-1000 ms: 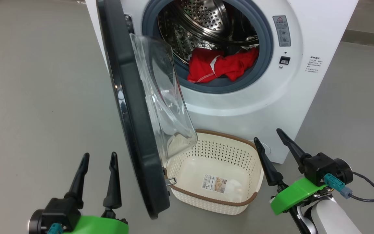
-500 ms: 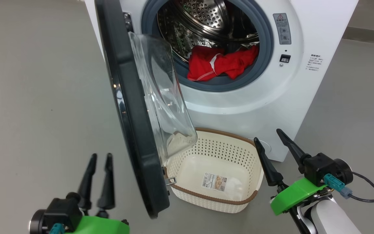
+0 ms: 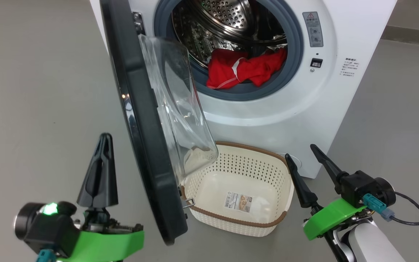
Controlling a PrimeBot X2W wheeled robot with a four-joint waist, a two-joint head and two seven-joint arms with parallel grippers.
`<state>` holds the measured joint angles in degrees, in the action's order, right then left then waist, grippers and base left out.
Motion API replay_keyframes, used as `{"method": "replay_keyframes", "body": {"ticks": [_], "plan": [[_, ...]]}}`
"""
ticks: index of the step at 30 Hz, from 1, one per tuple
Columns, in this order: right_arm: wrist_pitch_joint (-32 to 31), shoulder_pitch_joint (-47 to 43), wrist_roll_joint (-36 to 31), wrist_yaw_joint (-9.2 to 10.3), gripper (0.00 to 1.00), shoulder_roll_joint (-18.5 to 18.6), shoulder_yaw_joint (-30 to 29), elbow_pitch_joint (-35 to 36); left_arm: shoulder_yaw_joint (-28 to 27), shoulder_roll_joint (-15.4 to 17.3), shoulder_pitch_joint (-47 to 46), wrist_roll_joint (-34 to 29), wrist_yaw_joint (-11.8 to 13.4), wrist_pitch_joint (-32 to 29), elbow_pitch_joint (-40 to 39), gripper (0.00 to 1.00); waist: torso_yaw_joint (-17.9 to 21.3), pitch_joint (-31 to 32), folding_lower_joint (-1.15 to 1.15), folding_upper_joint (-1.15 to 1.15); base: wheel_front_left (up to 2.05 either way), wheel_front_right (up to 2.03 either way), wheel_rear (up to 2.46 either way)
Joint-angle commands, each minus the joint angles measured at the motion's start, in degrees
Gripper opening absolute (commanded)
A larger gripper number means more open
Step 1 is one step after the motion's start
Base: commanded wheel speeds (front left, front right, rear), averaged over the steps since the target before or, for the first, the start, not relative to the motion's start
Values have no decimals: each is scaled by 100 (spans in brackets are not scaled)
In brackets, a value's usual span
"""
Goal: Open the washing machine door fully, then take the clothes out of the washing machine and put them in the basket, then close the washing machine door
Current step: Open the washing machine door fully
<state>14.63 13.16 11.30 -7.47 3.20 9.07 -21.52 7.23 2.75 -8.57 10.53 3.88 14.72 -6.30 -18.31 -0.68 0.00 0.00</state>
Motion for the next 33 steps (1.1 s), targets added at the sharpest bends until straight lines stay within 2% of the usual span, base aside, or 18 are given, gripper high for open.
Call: {"method": "replay_keyframes", "body": {"ticks": [1,8,14,19,27,33], "plan": [[37,220,26,-2,100,-32,95,125,-148,54,-274,-75,-55,28,-316,0,15,-7,0,0,0,0,0],[37,263,23,-2,100,-32,78,120,234,37,-391,-92,-212,28,-606,0,46,-4,0,0,0,0,0],[37,302,37,-2,100,-32,60,93,794,26,-395,30,-385,-82,-270,0,88,11,0,0,0,0,0],[37,281,70,-2,100,-32,63,76,1160,20,-353,191,-425,-329,47,0,112,10,0,0,0,0,0],[37,245,97,-2,100,-32,84,9,1386,16,-280,539,-368,-734,685,0,128,43,0,0,0,0,0],[37,183,99,-2,100,-32,114,-10,1318,15,-264,707,-177,-825,1019,0,115,116,0,0,0,0,0]]}}
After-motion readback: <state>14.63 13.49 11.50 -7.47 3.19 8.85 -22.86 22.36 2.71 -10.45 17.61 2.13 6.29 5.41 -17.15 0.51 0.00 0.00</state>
